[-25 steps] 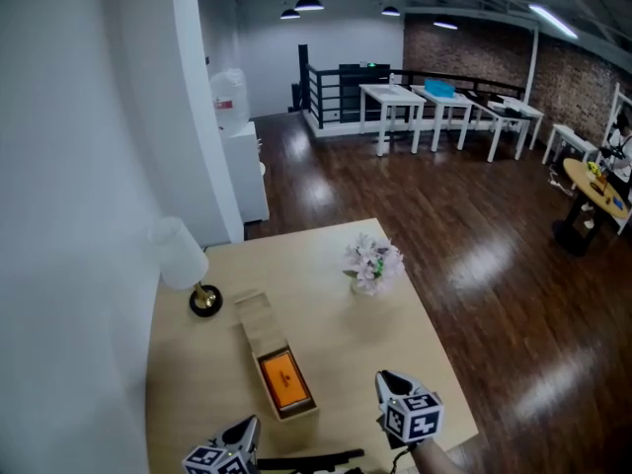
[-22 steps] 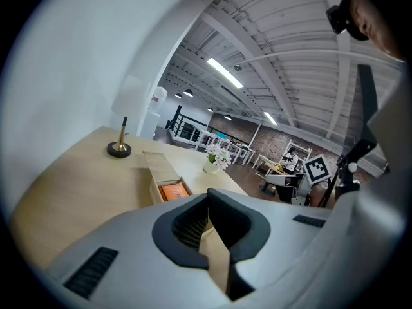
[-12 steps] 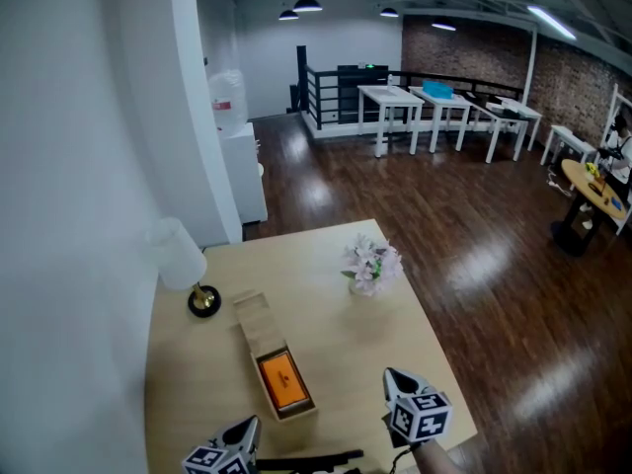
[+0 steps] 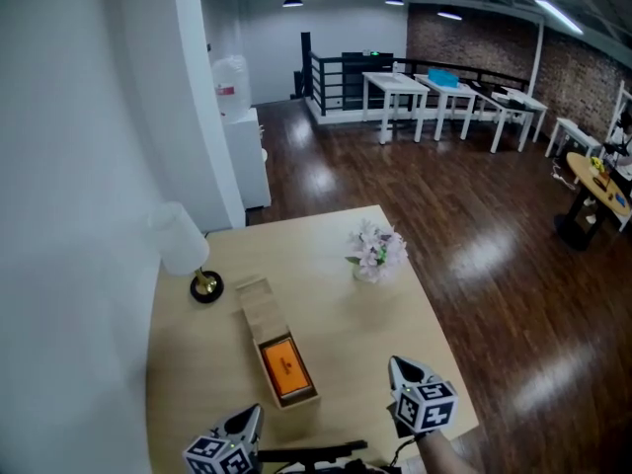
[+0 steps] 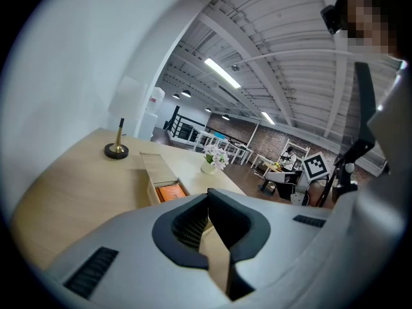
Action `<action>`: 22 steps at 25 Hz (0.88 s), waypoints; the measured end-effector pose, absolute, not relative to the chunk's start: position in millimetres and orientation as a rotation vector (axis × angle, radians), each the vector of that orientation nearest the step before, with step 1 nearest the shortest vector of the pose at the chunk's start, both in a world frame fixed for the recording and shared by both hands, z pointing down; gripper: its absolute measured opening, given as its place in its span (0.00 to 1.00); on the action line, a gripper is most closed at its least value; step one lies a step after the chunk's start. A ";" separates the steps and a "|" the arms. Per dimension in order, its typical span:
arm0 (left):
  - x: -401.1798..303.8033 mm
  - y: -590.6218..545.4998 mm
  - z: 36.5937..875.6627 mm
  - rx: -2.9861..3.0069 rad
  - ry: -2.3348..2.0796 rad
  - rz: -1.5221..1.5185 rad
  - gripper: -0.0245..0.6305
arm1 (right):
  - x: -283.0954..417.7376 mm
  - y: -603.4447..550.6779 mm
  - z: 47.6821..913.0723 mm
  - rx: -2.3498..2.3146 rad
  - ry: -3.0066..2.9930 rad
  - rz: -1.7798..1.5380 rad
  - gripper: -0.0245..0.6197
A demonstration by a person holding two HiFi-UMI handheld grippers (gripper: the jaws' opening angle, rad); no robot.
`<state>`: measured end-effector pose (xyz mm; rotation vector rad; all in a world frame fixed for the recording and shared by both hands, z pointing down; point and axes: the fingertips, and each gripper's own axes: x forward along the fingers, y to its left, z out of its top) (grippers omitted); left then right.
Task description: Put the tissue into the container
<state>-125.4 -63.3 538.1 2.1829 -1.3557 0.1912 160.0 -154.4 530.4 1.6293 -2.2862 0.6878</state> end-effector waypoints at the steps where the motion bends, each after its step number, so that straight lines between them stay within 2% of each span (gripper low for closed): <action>1: -124.9 -63.3 537.2 2.184 -1.353 0.190 0.03 | 159.7 -154.3 530.1 1.626 -2.283 0.683 0.02; 22: -120.9 -59.6 527.0 2.172 -1.339 0.188 0.03 | 145.1 -147.1 530.1 1.531 -2.264 0.595 0.02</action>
